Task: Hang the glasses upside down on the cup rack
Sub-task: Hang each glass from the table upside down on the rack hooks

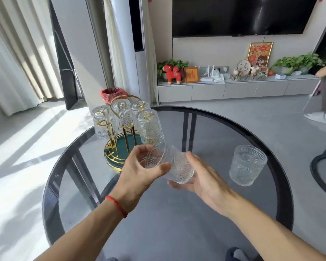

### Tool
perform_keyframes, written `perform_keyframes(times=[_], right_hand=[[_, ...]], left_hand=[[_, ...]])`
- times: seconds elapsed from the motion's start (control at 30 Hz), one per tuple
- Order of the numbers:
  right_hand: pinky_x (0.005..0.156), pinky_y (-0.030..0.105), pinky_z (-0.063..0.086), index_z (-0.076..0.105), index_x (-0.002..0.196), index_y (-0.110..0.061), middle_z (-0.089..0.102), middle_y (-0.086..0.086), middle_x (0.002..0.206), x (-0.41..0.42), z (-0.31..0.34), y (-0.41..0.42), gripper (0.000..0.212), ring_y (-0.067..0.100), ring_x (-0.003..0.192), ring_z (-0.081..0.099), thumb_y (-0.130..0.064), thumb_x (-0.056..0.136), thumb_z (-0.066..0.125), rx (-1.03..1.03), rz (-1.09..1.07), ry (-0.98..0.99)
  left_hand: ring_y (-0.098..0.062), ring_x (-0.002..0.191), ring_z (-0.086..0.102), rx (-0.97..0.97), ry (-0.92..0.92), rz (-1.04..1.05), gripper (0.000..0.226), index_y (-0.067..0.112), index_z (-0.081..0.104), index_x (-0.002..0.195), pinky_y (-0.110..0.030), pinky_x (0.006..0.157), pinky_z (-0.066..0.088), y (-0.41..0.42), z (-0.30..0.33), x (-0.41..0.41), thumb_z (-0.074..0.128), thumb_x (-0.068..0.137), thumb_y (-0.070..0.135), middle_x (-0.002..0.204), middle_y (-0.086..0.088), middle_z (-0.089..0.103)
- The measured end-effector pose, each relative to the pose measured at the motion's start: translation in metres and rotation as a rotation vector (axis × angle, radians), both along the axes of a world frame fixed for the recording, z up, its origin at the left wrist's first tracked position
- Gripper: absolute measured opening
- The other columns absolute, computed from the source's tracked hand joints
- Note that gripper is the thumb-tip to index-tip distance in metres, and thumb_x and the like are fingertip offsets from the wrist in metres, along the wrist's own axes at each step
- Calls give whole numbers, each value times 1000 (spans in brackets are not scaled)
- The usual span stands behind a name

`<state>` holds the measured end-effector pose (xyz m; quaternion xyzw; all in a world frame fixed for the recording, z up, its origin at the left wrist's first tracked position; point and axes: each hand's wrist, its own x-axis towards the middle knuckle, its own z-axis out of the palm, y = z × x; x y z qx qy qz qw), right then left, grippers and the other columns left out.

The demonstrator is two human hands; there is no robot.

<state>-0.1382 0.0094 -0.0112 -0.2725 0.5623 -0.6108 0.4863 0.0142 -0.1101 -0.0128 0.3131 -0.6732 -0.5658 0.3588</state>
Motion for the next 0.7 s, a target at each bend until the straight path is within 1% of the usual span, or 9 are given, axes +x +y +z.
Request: perform_keyframes(times=[0.03, 0.1, 0.23, 0.3, 0.37, 0.43, 0.53, 0.63, 0.7], right_hand=[[104, 57, 56, 59, 140, -6, 71, 20, 136, 2, 0, -3, 44, 48, 125, 65, -36, 111, 43, -35, -15, -91], [98, 56, 59, 60, 139, -3, 73, 22, 133, 5, -1, -5, 43, 48, 125, 65, -31, 109, 48, -64, -5, -160], [92, 52, 64, 67, 131, -1, 70, 25, 135, 6, -1, -9, 48, 45, 123, 67, -30, 92, 68, -89, -60, -79], [88, 50, 65, 69, 128, -6, 64, 30, 136, 5, 7, -13, 50, 47, 125, 65, -31, 85, 76, -97, -126, 62], [84, 45, 66, 72, 124, -16, 68, 28, 130, 8, 20, -16, 52, 44, 122, 67, -39, 79, 81, -138, -141, 200], [82, 38, 66, 73, 123, -27, 73, 17, 126, 15, 35, -23, 53, 33, 117, 73, -46, 75, 82, -180, -121, 352], [78, 26, 62, 71, 122, -38, 77, -6, 118, 28, 65, -43, 50, 19, 102, 78, -49, 75, 83, -258, -104, 654], [90, 31, 58, 67, 128, -39, 72, -14, 125, 39, 99, -76, 48, 16, 110, 72, -51, 84, 82, -322, -120, 966], [95, 21, 50, 65, 134, -34, 67, -15, 132, 46, 118, -99, 51, 8, 118, 64, -47, 87, 79, -346, -140, 1136]], left_hand=[[-16, 110, 69, 22, 15, -21, 72, 22, 63, 118, -48, 96, 57, -4, 0, 4, 90, 56, 46, 114, 4, 75], [-22, 119, 67, 86, 28, -93, 76, 20, 61, 124, -51, 102, 54, -15, -4, 14, 91, 60, 45, 123, 0, 73], [-6, 134, 54, -5, -142, -294, 78, 31, 55, 141, -37, 112, 44, -42, -7, 41, 83, 69, 43, 142, 12, 62], [-9, 136, 51, -84, -252, -267, 74, 33, 52, 143, -39, 113, 44, -56, -9, 57, 73, 72, 35, 145, 10, 58], [-15, 135, 49, -218, -398, -186, 74, 31, 54, 140, -42, 115, 42, -67, -13, 67, 62, 67, 29, 146, 5, 54], [-20, 140, 43, -374, -538, -205, 77, 28, 54, 141, -42, 117, 38, -70, -17, 73, 60, 64, 29, 153, 1, 46], [-25, 151, 27, -482, -656, -294, 84, 27, 44, 149, -49, 121, 31, -73, -28, 75, 62, 67, 33, 163, -3, 31], [-23, 157, 5, -594, -767, -316, 89, 35, 27, 157, -57, 124, 19, -78, -43, 73, 67, 78, 38, 170, 0, 14], [-22, 158, 1, -638, -770, -297, 90, 38, 17, 159, -58, 124, 18, -78, -50, 71, 68, 84, 39, 171, 0, 11]])
